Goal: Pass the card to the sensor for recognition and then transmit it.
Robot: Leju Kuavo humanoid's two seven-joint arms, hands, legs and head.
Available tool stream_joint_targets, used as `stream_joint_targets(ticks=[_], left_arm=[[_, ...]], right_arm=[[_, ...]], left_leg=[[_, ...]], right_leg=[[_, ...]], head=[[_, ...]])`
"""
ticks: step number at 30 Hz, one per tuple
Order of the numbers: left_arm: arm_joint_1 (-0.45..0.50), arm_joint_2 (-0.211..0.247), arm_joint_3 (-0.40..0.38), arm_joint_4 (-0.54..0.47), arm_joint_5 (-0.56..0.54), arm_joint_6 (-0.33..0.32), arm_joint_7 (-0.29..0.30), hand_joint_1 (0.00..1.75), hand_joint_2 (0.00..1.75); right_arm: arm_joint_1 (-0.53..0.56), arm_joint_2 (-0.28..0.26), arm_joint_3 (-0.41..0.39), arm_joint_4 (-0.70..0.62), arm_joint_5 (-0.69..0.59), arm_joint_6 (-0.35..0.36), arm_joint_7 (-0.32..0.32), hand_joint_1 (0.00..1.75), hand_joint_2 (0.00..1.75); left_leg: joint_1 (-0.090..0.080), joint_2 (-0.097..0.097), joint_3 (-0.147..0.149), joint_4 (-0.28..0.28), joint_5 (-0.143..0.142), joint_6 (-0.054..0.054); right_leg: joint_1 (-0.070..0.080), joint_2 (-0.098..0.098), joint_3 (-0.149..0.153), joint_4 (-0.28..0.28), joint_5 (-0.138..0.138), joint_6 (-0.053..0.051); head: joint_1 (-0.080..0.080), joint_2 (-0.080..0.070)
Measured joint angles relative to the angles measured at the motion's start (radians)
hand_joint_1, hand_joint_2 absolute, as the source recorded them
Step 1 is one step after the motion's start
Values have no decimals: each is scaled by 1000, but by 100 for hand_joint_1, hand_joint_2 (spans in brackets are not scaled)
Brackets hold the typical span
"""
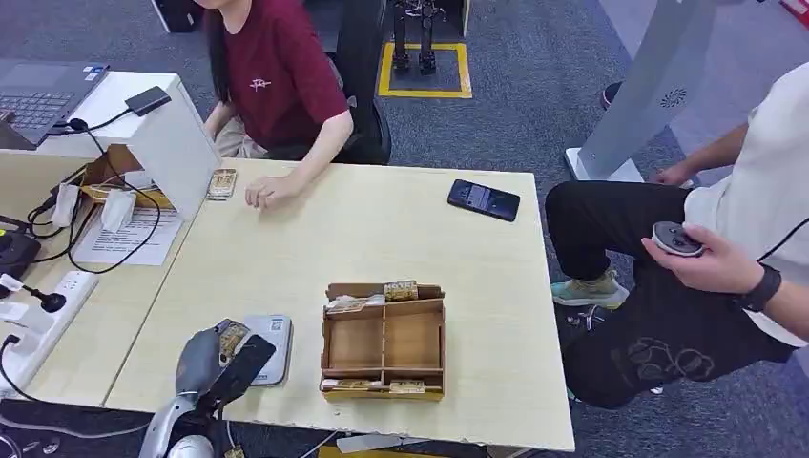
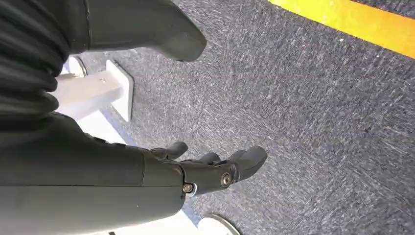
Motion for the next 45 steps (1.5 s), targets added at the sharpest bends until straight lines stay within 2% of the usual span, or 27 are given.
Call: stream_joint_targets(ticks=[3, 5, 7, 18, 21, 25, 27, 29, 32, 35, 37, 45], left_arm=[[11, -13, 28, -7, 323, -103, -98, 175, 175], [23, -17, 44, -24, 493, -124, -137, 175, 175], [24, -20, 55, -46, 601, -126, -144, 175, 175], [25, -21, 90, -96, 664, -130, -153, 175, 175], [19, -26, 108, -114, 759, -91, -222, 175, 175], [-29, -30, 132, -157, 794, -36, -312, 175, 175], [-55, -30, 138, -171, 753, 12, -342, 175, 175], [-81, -26, 139, -174, 636, 98, -381, 175, 175], [-129, -5, 139, -164, 272, 310, -436, 175, 175], [-175, 26, 139, -129, 66, 427, -456, 175, 175], [-203, 37, 148, -99, -35, 456, -480, 175, 175], [-253, 35, 203, -50, -185, 462, -531, 175, 175]], right_arm=[[0, 0, 0, 0, 0, -15, -7, 0, 175], [1, 0, 0, 0, 0, -22, -11, 0, 175], [0, -1, 0, 1, 0, -29, -12, 0, 175], [0, -2, 0, 2, 0, -31, -13, 0, 175], [0, -2, 0, 2, 0, -32, -13, 0, 175], [-3, -2, 3, 2, 0, -32, -13, 0, 175], [-4, -2, 10, 3, 0, -31, -13, 0, 175], [-4, -2, 18, 3, 0, -27, -13, 0, 175], [-8, -2, 43, 3, 0, -8, -13, 0, 175], [-16, -8, 71, 6, 0, -2, -14, 0, 175], [-21, -11, 87, 9, 0, 3, -16, 0, 175], [-22, -22, 122, 16, 0, 7, -11, 0, 175]], left_leg=[[0, 0, 0, 0, 0, 0], [0, 0, 0, 0, 0, 0], [0, 0, -1, 0, 0, 0], [0, 0, -1, 0, 0, 0], [0, 0, -1, 0, 0, 0], [0, -1, -1, 0, 1, 0], [0, 0, -1, 0, 1, 0], [0, 0, -1, 0, 1, 0], [0, 0, -1, 0, 1, 0], [0, 0, 0, 0, 1, 0], [0, 0, -1, 0, 2, 0], [0, 0, -1, 0, 2, 0]], right_leg=[[0, 0, 0, 0, 0, 0], [0, 0, -1, 0, 0, 0], [0, 0, -1, 0, 0, 0], [0, 0, -1, 0, 0, 0], [0, 0, -1, 0, 0, 0], [0, -1, -1, 0, 0, 0], [0, -1, -1, 0, 1, 0], [0, -1, -1, 0, 1, 0], [0, -1, -1, 0, 1, 0], [0, 0, -1, 0, 1, 0], [0, 0, -1, 1, 1, 0], [0, 0, -1, 1, 1, 0]], head=[[0, 0], [0, 0], [0, 0], [0, 0], [0, 0], [0, 0], [0, 0], [0, 0], [0, 0], [0, 0], [0, 0], [0, 0]])
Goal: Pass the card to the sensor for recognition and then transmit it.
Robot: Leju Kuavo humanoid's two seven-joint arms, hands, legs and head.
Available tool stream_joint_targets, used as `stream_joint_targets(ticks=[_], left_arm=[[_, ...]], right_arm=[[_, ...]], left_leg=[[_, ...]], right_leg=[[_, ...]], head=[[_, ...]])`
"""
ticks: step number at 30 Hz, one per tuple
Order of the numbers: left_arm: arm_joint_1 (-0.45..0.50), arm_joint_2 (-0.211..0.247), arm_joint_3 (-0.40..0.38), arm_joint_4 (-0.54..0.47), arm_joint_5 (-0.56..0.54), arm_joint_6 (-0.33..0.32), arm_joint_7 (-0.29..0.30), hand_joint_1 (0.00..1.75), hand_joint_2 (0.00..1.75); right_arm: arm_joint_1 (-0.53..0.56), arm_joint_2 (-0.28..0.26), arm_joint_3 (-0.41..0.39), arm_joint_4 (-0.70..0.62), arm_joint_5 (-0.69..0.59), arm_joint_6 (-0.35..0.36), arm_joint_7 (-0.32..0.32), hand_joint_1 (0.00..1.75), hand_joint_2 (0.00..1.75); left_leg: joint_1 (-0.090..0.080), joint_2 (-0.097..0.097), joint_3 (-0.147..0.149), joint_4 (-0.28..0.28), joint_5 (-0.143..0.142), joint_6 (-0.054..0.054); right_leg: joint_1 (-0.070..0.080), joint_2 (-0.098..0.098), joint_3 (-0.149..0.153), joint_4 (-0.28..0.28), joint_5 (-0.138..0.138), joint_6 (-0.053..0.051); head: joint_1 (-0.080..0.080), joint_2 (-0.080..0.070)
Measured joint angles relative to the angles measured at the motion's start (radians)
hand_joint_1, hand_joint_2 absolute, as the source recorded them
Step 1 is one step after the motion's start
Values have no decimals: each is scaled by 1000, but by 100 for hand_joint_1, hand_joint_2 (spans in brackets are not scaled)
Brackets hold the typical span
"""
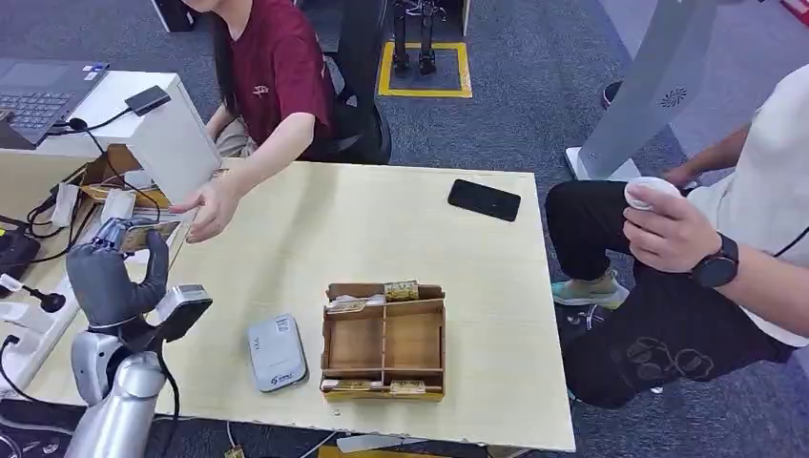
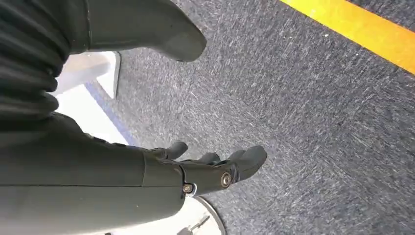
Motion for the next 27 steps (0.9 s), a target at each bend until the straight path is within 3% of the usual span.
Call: stream_joint_targets(ticks=[5, 6, 10, 19, 22, 25, 27], left_arm=[[-8, -14, 50, 17, -51, 0, -35, 175, 175], [-8, -18, 59, 22, -50, 0, -40, 0, 175], [-9, -25, 70, 42, -12, 0, -33, 0, 175], [-10, -23, 37, 66, 204, -37, 100, 0, 175], [-10, -24, 24, 66, 239, -50, 112, 0, 175], [6, -15, 5, 51, 318, -129, 111, 0, 175], [32, -1, -14, 15, 356, -187, 78, 0, 175]], right_arm=[[0, -3, 4, 3, 0, -1, -3, 0, 175], [0, -3, 4, 4, 0, -1, -3, 0, 175], [0, -4, 5, 5, 0, -3, -5, 0, 175], [1, -4, 5, 5, -1, -7, 2, 0, 175], [4, -4, 4, 5, -2, -10, 2, 0, 175], [6, -4, 2, 5, -2, -14, 1, 0, 175], [12, -4, -1, 5, -2, -14, 1, 0, 175]], left_leg=[[0, 0, 0, 0, 0, 0], [0, 0, 0, 0, 0, 0], [0, 0, 0, 0, 0, 0], [0, 0, 0, 0, 0, 0], [0, 1, 0, 0, 0, 0], [0, 1, 0, 0, 0, 0], [0, 2, 0, 0, 0, 0]], right_leg=[[0, 0, 0, 0, 0, 0], [0, 0, 0, 0, 0, 0], [0, 0, 0, 0, 0, 0], [0, 1, -1, 0, 0, 0], [0, 1, -1, 0, 0, 0], [0, 1, -1, 0, 0, 0], [0, 1, -1, 0, 0, 0]], head=[[0, 0], [0, 0], [0, 0], [0, 0], [0, 0], [0, 0], [0, 0]])
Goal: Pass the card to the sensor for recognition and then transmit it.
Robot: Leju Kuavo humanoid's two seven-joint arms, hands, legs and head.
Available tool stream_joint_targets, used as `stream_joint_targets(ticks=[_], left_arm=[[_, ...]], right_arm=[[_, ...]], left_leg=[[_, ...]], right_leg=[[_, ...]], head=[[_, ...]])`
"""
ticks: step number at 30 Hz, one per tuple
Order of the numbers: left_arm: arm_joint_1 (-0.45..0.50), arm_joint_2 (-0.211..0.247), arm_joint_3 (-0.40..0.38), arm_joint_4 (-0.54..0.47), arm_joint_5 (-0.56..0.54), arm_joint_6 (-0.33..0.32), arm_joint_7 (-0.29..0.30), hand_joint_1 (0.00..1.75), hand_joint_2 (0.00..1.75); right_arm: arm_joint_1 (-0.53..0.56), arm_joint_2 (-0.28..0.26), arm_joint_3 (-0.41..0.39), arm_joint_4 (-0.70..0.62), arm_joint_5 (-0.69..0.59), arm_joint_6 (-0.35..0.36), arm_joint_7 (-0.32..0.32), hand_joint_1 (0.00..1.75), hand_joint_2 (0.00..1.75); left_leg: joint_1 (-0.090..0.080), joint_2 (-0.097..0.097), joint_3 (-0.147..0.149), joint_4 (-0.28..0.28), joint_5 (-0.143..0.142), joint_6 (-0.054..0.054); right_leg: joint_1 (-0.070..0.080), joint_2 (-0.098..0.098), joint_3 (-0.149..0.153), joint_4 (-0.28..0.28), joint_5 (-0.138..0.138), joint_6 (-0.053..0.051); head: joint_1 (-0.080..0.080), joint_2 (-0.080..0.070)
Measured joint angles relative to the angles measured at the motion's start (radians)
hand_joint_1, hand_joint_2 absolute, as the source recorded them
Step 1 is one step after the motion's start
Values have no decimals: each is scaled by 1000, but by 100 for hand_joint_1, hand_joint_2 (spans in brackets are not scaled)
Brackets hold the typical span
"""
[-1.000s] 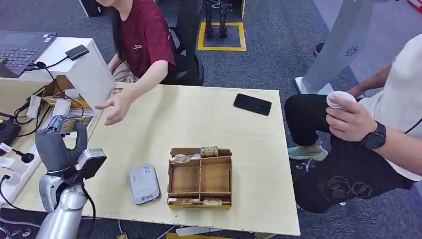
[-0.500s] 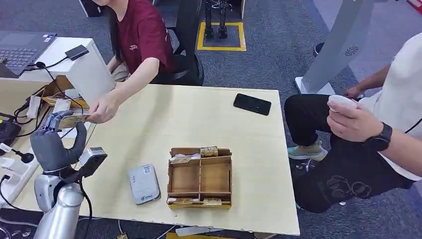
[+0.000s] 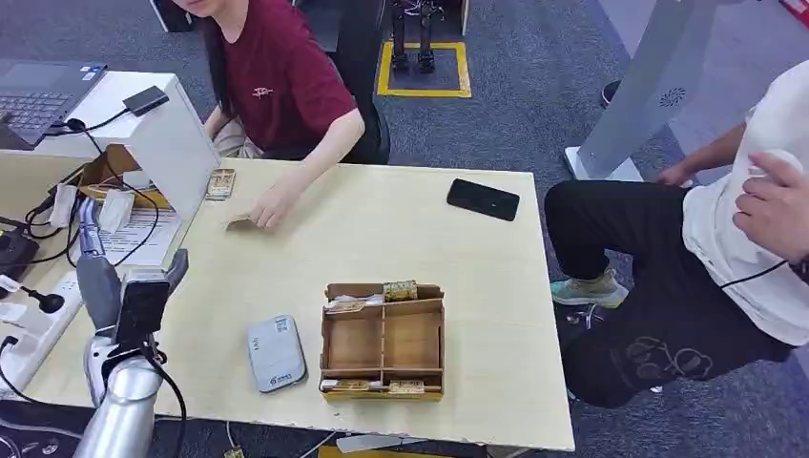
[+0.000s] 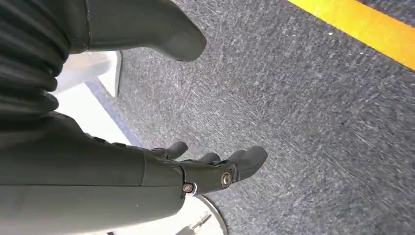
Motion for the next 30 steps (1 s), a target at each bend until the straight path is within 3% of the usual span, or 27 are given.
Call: stream_joint_targets(ticks=[7, 11, 14, 19, 24, 30], left_arm=[[89, 55, -60, -140, -26, -117, -72, 0, 175], [169, 121, -183, -255, -153, -158, -118, 0, 175], [205, 159, -257, -310, -164, -163, -121, 0, 175], [256, 220, -346, -364, -130, -247, -138, 0, 175], [292, 271, -419, -370, -306, -183, -79, 0, 175], [291, 286, -489, -313, -396, -101, -52, 0, 175]], right_arm=[[6, 0, -7, 0, -1, 5, -3, 0, 175], [7, 0, -20, 0, -1, 14, -14, 0, 175], [7, 0, -29, 0, -1, 16, -18, 0, 175], [7, 0, -44, -1, 0, 15, -21, 0, 175], [6, 0, -56, -2, 2, 20, -14, 0, 175], [4, 0, -56, -2, 2, 20, -17, 0, 175]], left_leg=[[0, 0, 0, 0, 0, 0], [0, 0, -1, 0, 0, 0], [0, 0, -1, 0, -1, 0], [0, 0, -1, 0, -1, 0], [0, 0, -1, 0, -1, 0], [0, 0, -1, 0, 0, 0]], right_leg=[[0, 0, -1, 0, 0, 0], [0, 0, -1, 0, 0, 0], [0, 0, -1, 0, 0, 0], [0, 0, -1, 0, 0, 0], [0, 0, -1, 0, -1, 0], [0, 0, -1, 0, -1, 0]], head=[[0, 0], [0, 0], [0, 0], [0, 0], [0, 0], [1, 0]])
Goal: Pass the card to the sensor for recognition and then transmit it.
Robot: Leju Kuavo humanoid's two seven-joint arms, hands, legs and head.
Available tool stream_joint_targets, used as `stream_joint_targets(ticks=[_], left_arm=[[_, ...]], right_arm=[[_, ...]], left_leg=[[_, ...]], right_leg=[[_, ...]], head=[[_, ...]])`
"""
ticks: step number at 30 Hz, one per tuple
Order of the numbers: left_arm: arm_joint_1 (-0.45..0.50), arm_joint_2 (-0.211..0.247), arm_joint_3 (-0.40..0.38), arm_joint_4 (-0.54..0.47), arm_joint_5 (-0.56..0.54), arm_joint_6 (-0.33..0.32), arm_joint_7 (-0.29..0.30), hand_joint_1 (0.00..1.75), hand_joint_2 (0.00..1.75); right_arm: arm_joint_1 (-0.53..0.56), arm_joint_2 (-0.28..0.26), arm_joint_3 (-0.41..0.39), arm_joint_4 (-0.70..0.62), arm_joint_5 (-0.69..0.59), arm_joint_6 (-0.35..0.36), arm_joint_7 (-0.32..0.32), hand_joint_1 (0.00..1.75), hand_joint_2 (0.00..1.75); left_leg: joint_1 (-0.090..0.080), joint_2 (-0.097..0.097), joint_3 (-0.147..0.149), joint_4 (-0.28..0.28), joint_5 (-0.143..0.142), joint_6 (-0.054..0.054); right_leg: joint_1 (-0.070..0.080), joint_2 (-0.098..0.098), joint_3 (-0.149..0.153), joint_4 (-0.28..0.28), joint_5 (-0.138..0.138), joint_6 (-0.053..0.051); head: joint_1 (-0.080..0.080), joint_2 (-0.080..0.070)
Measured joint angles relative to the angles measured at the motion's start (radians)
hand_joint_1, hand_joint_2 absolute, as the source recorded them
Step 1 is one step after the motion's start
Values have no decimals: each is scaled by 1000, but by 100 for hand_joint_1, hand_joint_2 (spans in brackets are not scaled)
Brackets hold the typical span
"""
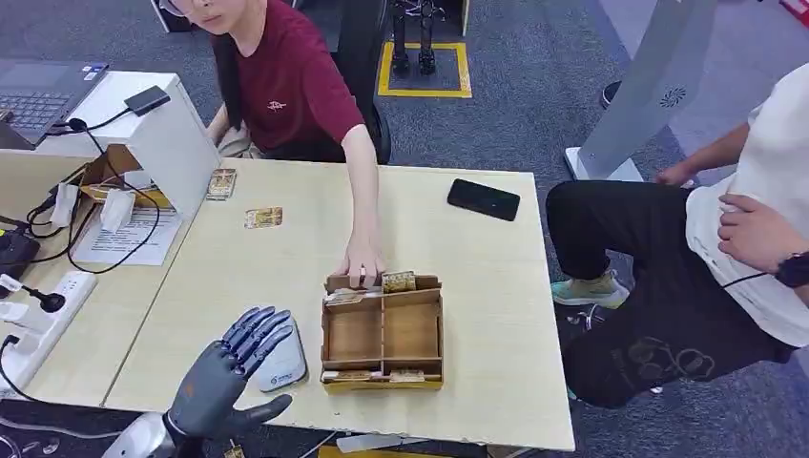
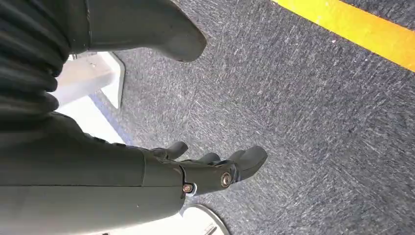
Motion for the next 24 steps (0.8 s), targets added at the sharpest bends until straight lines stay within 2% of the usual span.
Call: stream_joint_targets(ticks=[14, 16, 19, 24], left_arm=[[-40, -2, -112, 124, -111, 91, 65, 0, 175], [-51, -7, -127, 139, -158, 118, 91, 0, 175], [-71, -24, -151, 158, -199, 156, 116, 0, 175], [-112, -61, -201, 196, -256, 169, 183, 0, 175]], right_arm=[[-6, 0, 0, 0, 0, -2, 5, 0, 175], [-6, 0, 1, 0, 0, -2, 6, 0, 175], [-9, 0, 3, 0, 0, -2, 6, 0, 175], [-12, 0, 9, 0, 0, -4, 10, 0, 175]], left_leg=[[0, 0, 0, 0, 0, 0], [0, 0, 0, 0, 0, 0], [0, 0, 0, 0, 0, 0], [0, 0, 0, 0, 0, 0]], right_leg=[[0, 0, 0, 0, 0, 0], [0, 0, 0, 0, 0, 0], [0, 0, 0, 0, 0, 0], [0, 0, 0, 0, 0, 0]], head=[[0, 0], [0, 0], [0, 0], [0, 0]])
